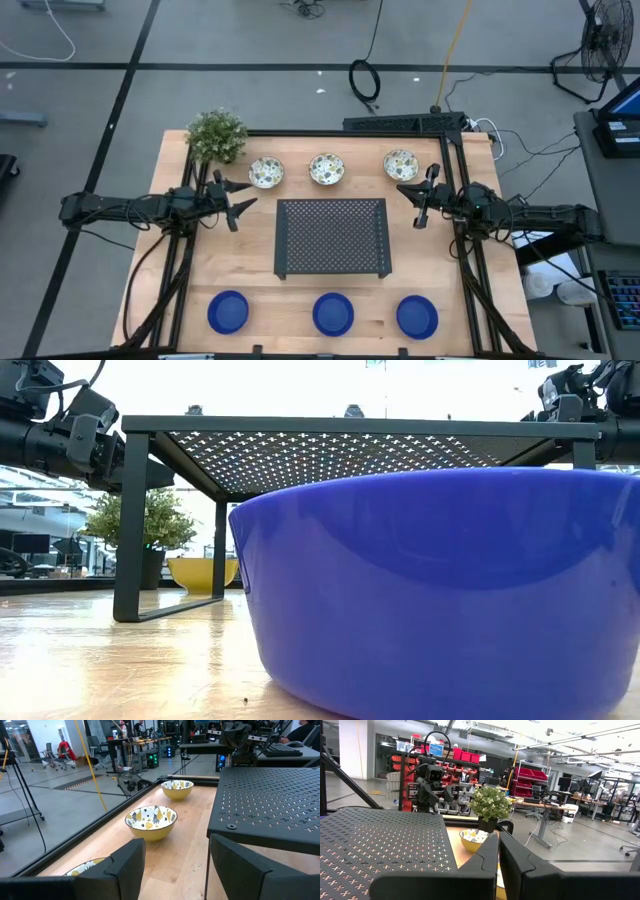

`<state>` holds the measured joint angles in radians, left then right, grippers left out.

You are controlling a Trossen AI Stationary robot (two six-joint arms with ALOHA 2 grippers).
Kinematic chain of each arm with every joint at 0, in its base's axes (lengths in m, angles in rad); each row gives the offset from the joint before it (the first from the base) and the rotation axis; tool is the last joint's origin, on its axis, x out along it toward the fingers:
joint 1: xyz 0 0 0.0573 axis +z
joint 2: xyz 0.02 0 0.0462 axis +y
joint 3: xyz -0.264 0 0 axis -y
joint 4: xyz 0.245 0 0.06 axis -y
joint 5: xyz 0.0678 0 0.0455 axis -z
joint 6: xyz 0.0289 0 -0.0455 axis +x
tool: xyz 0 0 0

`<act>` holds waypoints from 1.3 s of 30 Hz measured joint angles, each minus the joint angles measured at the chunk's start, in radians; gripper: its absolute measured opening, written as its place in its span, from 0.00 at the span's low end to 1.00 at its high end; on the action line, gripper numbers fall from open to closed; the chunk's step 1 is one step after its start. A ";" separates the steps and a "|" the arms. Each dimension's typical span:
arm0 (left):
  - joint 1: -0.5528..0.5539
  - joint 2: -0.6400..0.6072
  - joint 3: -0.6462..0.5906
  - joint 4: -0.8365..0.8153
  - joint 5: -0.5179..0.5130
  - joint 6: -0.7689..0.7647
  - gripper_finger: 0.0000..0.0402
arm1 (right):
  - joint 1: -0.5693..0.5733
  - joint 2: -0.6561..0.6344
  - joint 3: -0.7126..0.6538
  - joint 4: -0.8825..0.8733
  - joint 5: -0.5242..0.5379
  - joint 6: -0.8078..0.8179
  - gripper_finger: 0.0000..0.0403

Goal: Pick & Place Mini bowls

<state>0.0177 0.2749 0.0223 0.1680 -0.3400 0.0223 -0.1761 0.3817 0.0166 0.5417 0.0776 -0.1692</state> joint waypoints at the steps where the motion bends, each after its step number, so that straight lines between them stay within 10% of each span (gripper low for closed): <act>1: 0.000 0.000 0.000 0.000 0.000 0.000 0.57 | 0.000 0.000 0.000 0.000 0.000 0.000 0.00; 32: 0.000 0.000 0.000 0.000 0.000 0.000 0.57 | 0.000 0.000 0.000 0.012 0.000 0.011 0.00; 39: 0.000 0.000 0.000 0.000 0.000 0.000 0.57 | -0.001 0.000 0.000 -0.001 0.010 0.462 0.00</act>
<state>0.0177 0.2749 0.0224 0.1684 -0.3397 0.0223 -0.1768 0.3817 0.0166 0.5406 0.0875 0.2928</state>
